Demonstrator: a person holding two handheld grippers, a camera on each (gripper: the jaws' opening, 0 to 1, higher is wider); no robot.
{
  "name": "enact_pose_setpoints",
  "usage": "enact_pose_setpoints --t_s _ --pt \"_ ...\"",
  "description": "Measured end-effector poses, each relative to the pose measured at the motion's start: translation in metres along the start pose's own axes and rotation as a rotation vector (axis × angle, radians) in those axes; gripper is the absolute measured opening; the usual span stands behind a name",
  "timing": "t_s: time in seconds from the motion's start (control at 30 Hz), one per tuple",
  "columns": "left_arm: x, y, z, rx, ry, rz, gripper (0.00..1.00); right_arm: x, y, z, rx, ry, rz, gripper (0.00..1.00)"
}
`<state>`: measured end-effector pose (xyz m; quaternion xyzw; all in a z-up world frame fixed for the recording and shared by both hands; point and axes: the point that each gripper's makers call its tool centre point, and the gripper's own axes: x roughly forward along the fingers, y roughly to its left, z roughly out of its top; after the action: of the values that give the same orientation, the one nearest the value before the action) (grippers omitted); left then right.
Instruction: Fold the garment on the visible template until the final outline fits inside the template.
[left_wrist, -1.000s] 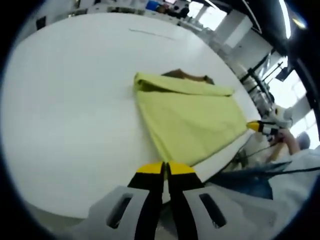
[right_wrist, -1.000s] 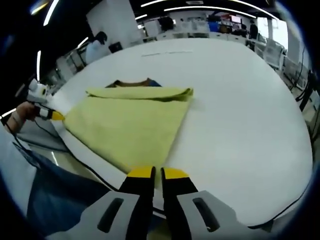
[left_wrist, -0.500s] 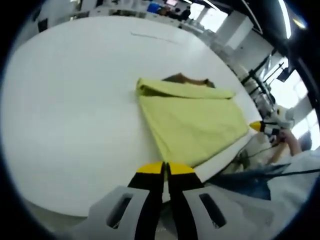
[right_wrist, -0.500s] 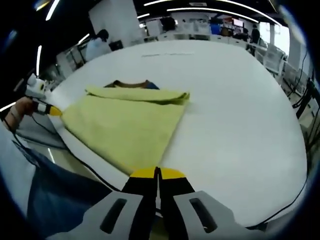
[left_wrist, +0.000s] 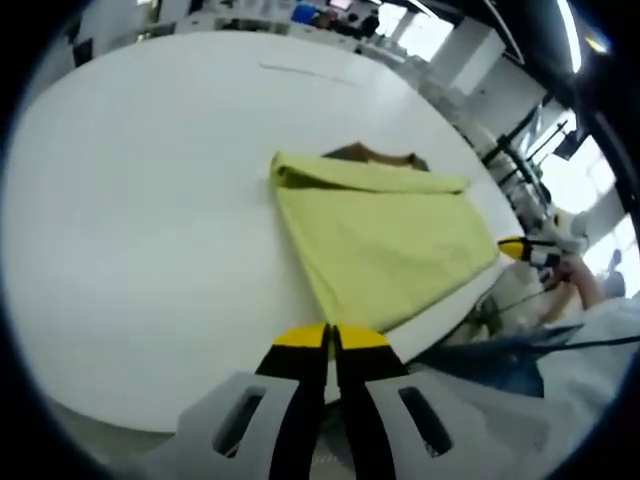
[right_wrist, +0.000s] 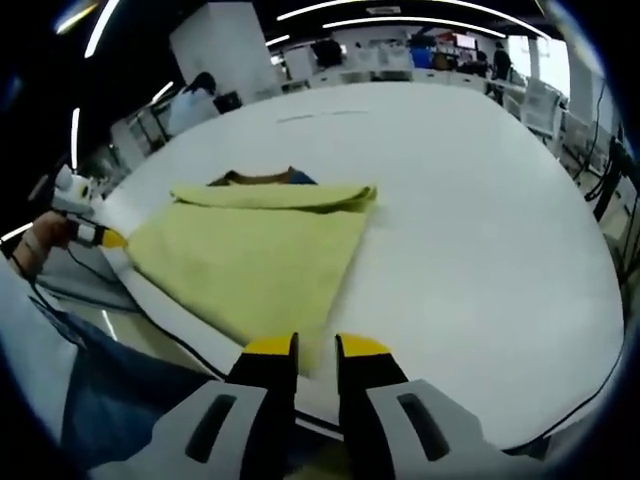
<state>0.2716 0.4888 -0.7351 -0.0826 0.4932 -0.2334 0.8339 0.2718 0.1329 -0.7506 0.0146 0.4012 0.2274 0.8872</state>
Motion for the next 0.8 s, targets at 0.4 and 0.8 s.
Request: enact_pose_setpoints --t_s 0.4,0.8 --pt "0.000 0.000 -0.001 -0.019 -0.005 -0.002 0.00 0.008 0.002 -0.001 -0.023 0.026 0.011 0.04" --pt "-0.004 -0.002 0.003 0.008 0.011 -0.008 0.00 -0.004 0.004 0.010 -0.063 0.024 0.020 0.03"
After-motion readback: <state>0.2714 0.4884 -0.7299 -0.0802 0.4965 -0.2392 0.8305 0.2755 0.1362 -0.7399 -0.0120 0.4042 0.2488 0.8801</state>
